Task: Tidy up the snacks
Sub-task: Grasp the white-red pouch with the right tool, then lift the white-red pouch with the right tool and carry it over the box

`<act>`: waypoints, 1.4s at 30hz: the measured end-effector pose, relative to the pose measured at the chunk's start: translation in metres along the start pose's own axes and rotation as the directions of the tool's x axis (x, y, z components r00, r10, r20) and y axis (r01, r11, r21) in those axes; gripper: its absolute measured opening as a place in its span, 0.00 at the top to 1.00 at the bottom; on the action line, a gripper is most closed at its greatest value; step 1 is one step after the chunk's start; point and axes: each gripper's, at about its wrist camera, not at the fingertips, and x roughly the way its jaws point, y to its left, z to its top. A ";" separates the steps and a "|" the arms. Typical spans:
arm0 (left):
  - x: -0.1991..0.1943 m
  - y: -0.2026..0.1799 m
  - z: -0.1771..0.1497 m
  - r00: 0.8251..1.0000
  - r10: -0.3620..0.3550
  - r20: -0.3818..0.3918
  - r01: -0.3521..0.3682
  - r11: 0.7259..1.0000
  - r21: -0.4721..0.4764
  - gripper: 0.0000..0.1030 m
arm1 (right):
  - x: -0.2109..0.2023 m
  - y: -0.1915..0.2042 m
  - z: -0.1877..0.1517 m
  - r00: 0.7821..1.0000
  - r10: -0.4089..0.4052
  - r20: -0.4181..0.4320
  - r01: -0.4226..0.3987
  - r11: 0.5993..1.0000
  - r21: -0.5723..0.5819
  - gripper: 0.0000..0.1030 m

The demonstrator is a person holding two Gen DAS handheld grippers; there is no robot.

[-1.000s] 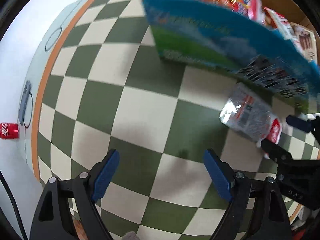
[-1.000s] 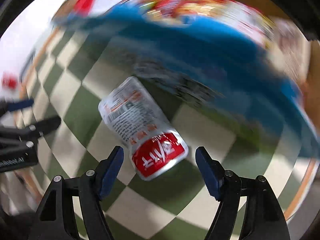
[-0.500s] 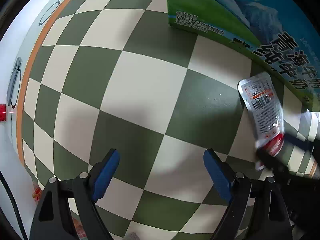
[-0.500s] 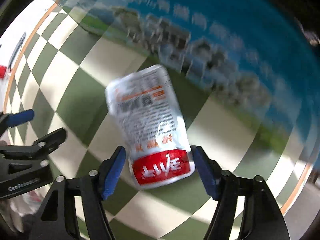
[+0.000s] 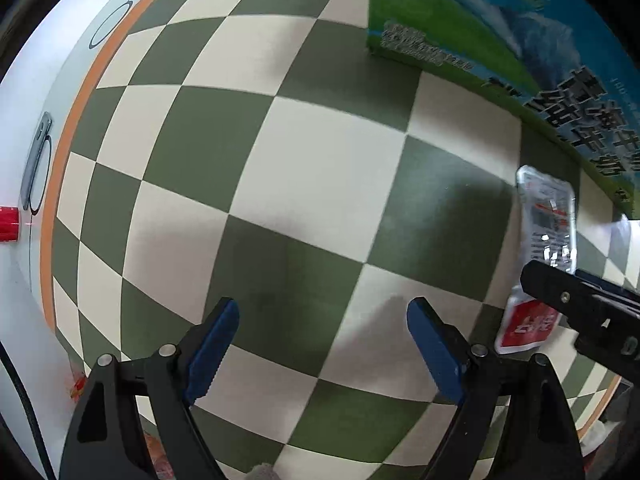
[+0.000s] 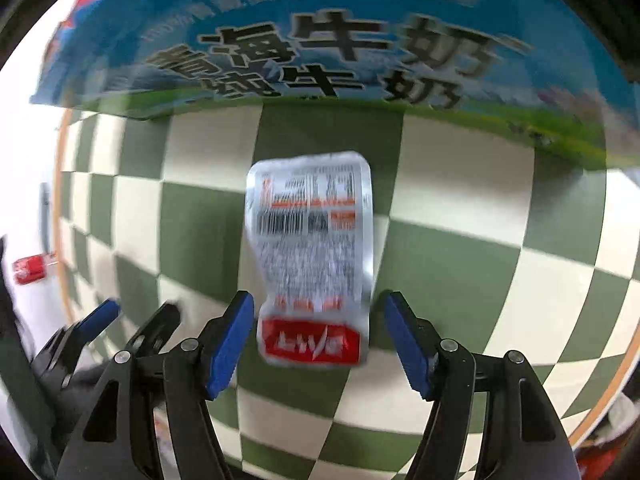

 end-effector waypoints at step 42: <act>-0.189 -0.117 0.125 0.916 -0.201 0.347 0.102 0.954 0.282 0.08 | -0.218 -0.064 0.019 0.900 -0.005 0.436 -0.034 0.996 0.080 0.56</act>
